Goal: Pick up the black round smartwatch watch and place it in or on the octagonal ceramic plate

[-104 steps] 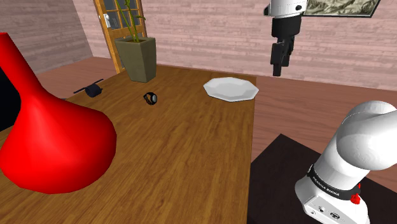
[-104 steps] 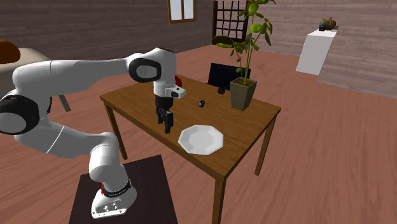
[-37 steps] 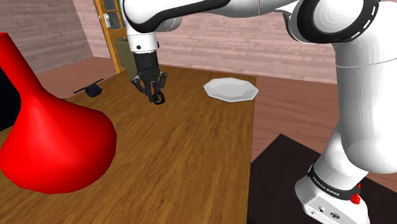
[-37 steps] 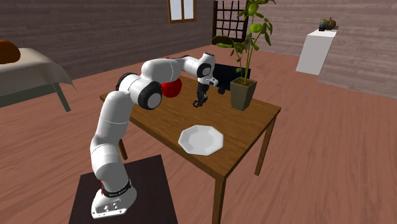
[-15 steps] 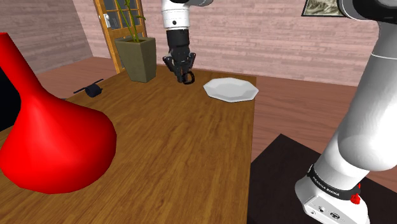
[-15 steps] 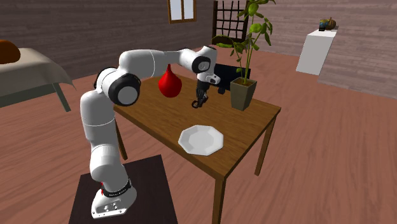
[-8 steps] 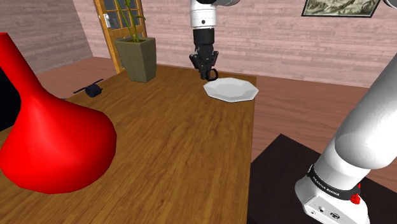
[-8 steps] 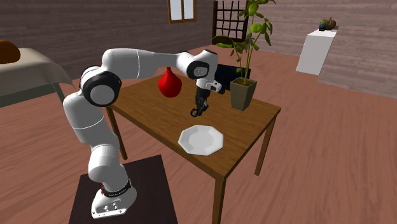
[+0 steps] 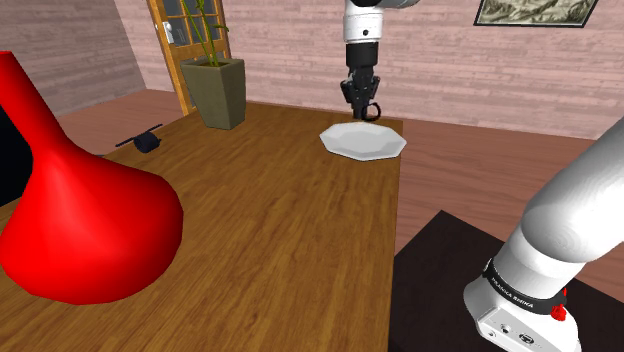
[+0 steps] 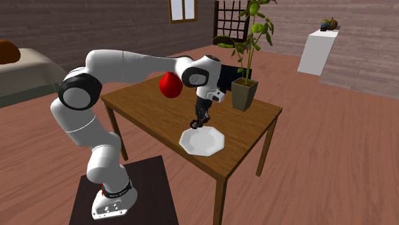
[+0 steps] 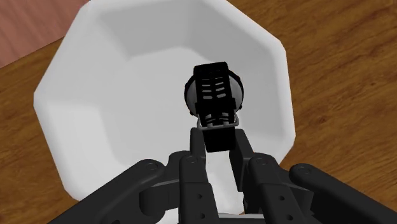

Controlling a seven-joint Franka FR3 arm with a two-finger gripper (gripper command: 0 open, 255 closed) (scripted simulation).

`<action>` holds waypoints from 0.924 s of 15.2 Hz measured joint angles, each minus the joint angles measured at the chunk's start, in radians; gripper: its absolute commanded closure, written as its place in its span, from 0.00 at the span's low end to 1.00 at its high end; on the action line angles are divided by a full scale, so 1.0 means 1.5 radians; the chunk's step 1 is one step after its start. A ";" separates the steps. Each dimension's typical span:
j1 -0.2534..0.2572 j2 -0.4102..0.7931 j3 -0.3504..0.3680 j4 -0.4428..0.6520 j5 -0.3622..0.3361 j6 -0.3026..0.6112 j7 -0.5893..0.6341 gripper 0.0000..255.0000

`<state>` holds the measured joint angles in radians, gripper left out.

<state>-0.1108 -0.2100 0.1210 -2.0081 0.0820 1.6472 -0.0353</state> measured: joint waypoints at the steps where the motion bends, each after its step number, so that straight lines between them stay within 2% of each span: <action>1: -0.009 -0.018 -0.014 -0.021 -0.004 0.000 -0.021 1.00; 14: -0.016 -0.018 -0.023 -0.128 -0.008 0.106 -0.046 1.00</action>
<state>-0.1349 -0.2371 0.0859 -2.1997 0.0699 1.8069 -0.1045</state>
